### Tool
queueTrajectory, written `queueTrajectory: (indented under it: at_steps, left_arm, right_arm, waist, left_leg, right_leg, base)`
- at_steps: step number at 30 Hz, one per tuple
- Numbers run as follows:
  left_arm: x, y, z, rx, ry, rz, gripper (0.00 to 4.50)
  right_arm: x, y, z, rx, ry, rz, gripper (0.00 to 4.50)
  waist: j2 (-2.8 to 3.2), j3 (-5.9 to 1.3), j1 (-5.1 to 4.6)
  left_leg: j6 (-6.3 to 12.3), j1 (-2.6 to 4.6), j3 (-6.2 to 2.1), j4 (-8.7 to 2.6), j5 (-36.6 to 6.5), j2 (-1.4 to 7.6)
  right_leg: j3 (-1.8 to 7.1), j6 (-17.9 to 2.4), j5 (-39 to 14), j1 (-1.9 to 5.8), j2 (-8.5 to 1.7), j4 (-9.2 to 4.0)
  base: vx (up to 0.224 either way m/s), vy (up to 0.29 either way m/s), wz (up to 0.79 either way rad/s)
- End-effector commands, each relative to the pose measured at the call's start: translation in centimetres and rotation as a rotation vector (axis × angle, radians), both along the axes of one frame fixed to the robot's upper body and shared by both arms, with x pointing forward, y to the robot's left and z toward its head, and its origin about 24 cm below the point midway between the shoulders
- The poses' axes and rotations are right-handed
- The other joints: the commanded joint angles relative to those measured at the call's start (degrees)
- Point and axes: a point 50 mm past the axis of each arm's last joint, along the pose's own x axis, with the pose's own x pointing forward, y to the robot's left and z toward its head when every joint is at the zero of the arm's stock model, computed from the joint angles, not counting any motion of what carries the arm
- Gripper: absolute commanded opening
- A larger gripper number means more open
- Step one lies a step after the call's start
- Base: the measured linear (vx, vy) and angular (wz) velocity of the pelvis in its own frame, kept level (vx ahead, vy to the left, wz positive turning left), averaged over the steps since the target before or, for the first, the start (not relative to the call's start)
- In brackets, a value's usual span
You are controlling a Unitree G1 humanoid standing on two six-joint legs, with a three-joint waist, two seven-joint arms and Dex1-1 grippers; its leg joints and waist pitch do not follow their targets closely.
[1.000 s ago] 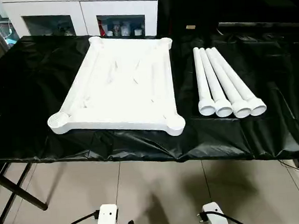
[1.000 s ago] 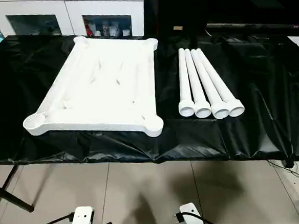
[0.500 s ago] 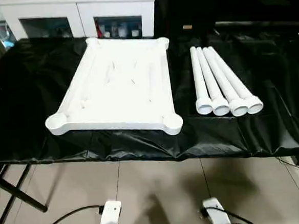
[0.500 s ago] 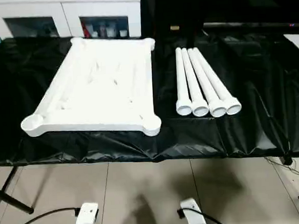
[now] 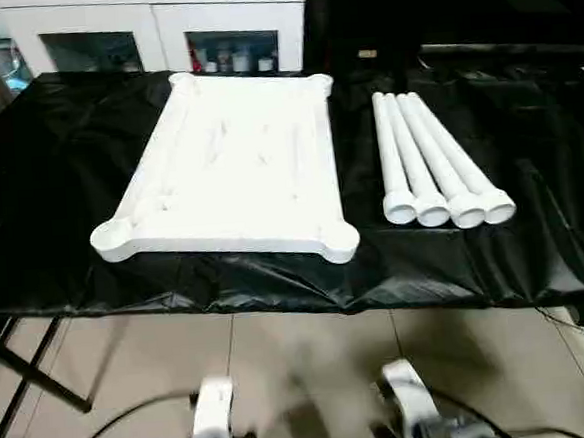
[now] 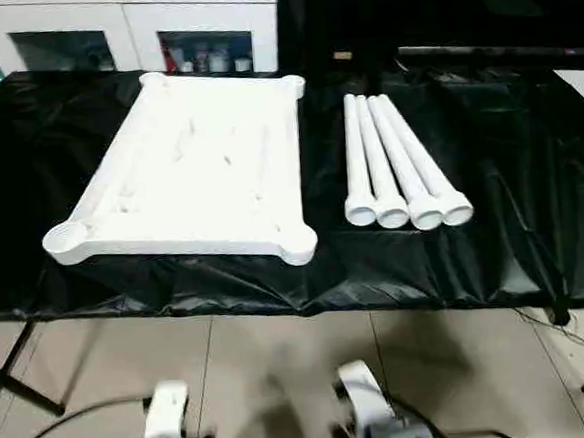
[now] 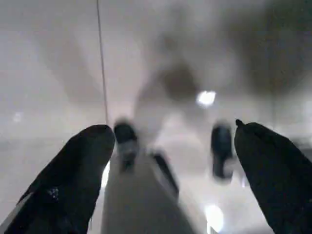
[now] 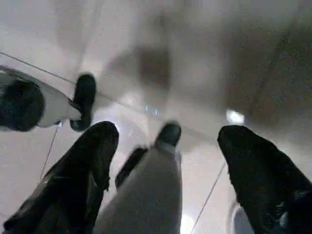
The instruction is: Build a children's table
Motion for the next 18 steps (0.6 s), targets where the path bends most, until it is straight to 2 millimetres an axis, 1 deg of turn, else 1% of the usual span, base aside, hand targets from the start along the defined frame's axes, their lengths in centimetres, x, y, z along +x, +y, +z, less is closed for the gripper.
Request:
queueTrajectory:
  at_steps: [1,2,3,4,5,6,7,8,9,10,11,12,13,14,15,16,17,18]
  left_arm:
    - [-0.1,0.3,0.6,-0.014,-0.08,-0.095,4.5]
    - [-0.3,0.3,0.8,-0.05,-0.101,-0.13,4.5]
    - [-0.3,0.3,0.8,-0.05,-0.101,-0.13,4.5]
    - [-0.6,0.5,1.0,-0.051,-0.123,-0.165,4.5]
    - [-1.2,1.1,1.5,-0.044,-0.161,-0.193,4.5]
    - [-1.4,1.4,1.7,-0.034,-0.186,-0.205,4.5]
    - [-1.7,1.6,2.2,-0.035,-0.218,-0.212,4.5]
    - [-2.4,2.0,2.9,-0.035,-0.269,-0.227,4.5]
    - [-2.8,2.2,3.4,-0.039,-0.293,-0.236,4.5]
    - [-3.0,2.3,3.8,-0.044,-0.309,-0.241,4.5]
    - [-3.6,2.6,4.5,-0.053,-0.34,-0.248,4.5]
    - [-4.0,2.9,5.0,-0.053,-0.362,-0.248,4.5]
    - [-4.0,2.9,5.0,-0.053,-0.362,-0.248,4.5]
    - [-4.8,3.3,6.8,-0.075,-0.43,-0.236,4.5]
    - [-5.2,3.5,7.8,-0.083,-0.467,-0.236,4.5]
    - [-5.2,3.5,7.8,-0.083,-0.467,-0.236,4.5]
    - [-5.6,3.6,9.7,-0.089,-0.519,-0.219,4.5]
    - [-5.8,3.8,10.6,-0.078,-0.55,-0.205,4.5]
  right_arm:
    - [0.8,-0.3,0.7,0.074,-0.031,0.069,3.87]
    - [1.0,-0.4,1.0,0.103,-0.041,0.101,3.87]
    - [1.0,-0.4,1.0,0.103,-0.041,0.101,3.87]
    - [0.9,-0.6,1.2,0.126,-0.044,0.132,3.87]
    - [0.8,-1.2,1.6,0.165,-0.073,0.197,3.87]
    - [0.7,-1.4,1.8,0.178,-0.092,0.222,3.87]
    - [0.5,-1.7,2.2,0.214,-0.118,0.235,3.87]
    - [0.1,-2.3,3.1,0.269,-0.16,0.25,3.87]
    - [-0.3,-2.7,3.7,0.296,-0.182,0.257,3.87]
    - [-0.5,-2.9,4.2,0.317,-0.195,0.263,3.87]
    - [-1.1,-3.3,5.1,0.354,-0.218,0.275,3.87]
    - [-1.4,-3.6,5.8,0.377,-0.231,0.281,3.87]
    - [-1.4,-3.6,5.8,0.377,-0.231,0.281,3.87]
    - [-2.2,-4.2,7.4,0.418,-0.269,0.3,3.87]
    - [-2.6,-4.5,8.3,0.438,-0.285,0.311,3.87]
    - [-2.6,-4.5,8.3,0.438,-0.285,0.311,3.87]
    - [-2.9,-4.5,10.1,0.494,-0.306,0.324,3.87]
    - [-2.9,-4.6,10.8,0.511,-0.323,0.332,3.87]
  waist:
    - [0.01,-2.7,0.08]
    - [-0.16,-2.7,0.17]
    - [-0.03,-2.71,0.09]
    - [-0.03,-2.71,0.09]
    - [0.02,-2.66,0.08]
    - [0.05,-2.65,0.38]
    - [-0.06,-2.6,0.2]
    - [-0.44,-2.45,0.79]
    - [-0.4,-2.15,0.8]
    - [-0.48,-2.05,0.87]
    - [-0.58,-1.72,0.83]
    - [-0.47,-1.45,0.67]
    - [-0.48,-1.31,0.64]
    - [-0.24,-1.36,0.54]
    - [0.11,-0.83,0.68]
    - [-0.13,-0.75,0.56]
    - [0.42,-0.42,0.27]
    - [0.19,-0.36,0.24]
  left_leg:
    - [7.83,1.0,-1.3,-3.49,-2.83,4.32]
    - [8.49,0.73,-1.34,-3.43,-2.94,4.52]
    - [8.48,0.88,-1.33,-3.44,-2.62,4.5]
    - [8.48,0.88,-1.33,-3.44,-2.62,4.5]
    - [8.41,0.89,-1.28,-3.36,-3.21,4.58]
    - [8.37,0.78,-1.43,-3.41,-3.8,4.81]
    - [8.2,0.85,-1.28,-3.41,-4.72,4.57]
    - [8.15,0.74,-1.53,-3.61,-5.96,4.83]
    - [7.9,0.87,-1.51,-3.91,-8.28,4.92]
    - [7.68,0.94,-1.54,-4.04,-8.96,4.88]
    - [7.18,0.92,-1.56,-4.38,-11.03,4.88]
    - [5.9,1.02,-1.56,-4.87,-14.54,4.79]
    - [5.17,1.04,-1.6,-4.98,-15.87,4.87]
    - [3.71,1.15,-1.72,-5.19,-17.37,4.94]
    - [2.76,0.97,-1.93,-5.76,-19.46,5.14]
    - [2.34,1.06,-1.84,-5.67,-20.54,5.05]
    - [1.17,1.2,-1.86,-5.92,-23.62,4.6]
    - [0.32,1.24,-2.08,-6.1,-25.42,4.84]
  right_leg:
    - [1.78,-17.7,16.93,1.28,-5.34,-2.77]
    - [1.75,-17.53,17.69,1.42,-5.52,-2.68]
    - [1.67,-17.49,17.93,1.26,-5.2,-2.59]
    - [1.67,-17.49,17.93,1.26,-5.2,-2.59]
    - [1.58,-17.45,18.0,1.3,-5.03,-2.63]
    - [1.6,-17.13,17.91,1.44,-5.35,-2.68]
    - [1.6,-16.62,17.48,1.28,-4.91,-2.74]
    - [1.67,-15.58,16.43,1.63,-5.21,-3.01]
    - [1.69,-14.58,14.02,1.28,-4.96,-3.31]
    - [1.72,-13.88,12.83,1.37,-4.68,-3.55]
    - [1.79,-13.34,9.78,1.06,-4.54,-3.87]
    - [1.82,-13.14,3.51,0.81,-4.42,-4.42]
    - [1.96,-12.87,0.68,0.7,-4.51,-4.69]
    - [2.08,-12.58,-2.84,0.69,-4.44,-5.02]
    - [2.22,-11.92,-5.51,0.61,-4.5,-5.32]
    - [2.28,-11.55,-6.97,0.44,-4.42,-5.5]
    - [2.37,-10.78,-11.64,0.07,-4.18,-5.71]
    - [2.59,-9.63,-14.37,0.21,-4.35,-6.19]
  base:
    - [0.0,0.0,0.0]
    - [0.0,0.0,0.0]
    - [0.0,0.0,0.0]
    - [0.0,0.0,0.0]
    - [0.0,0.0,0.0]
    - [0.0,0.0,0.0]
    - [0.0,0.0,0.0]
    - [0.0,0.0,0.0]
    - [0.0,0.0,0.0]
    - [0.0,0.0,0.0]
    - [0.0,0.0,0.0]
    - [0.0,0.0,0.0]
    - [0.0,0.0,0.0]
    - [0.0,0.0,0.0]
    - [0.0,0.0,0.0]
    - [0.0,0.0,0.0]
    - [0.0,0.0,0.0]
    - [0.0,0.0,0.0]
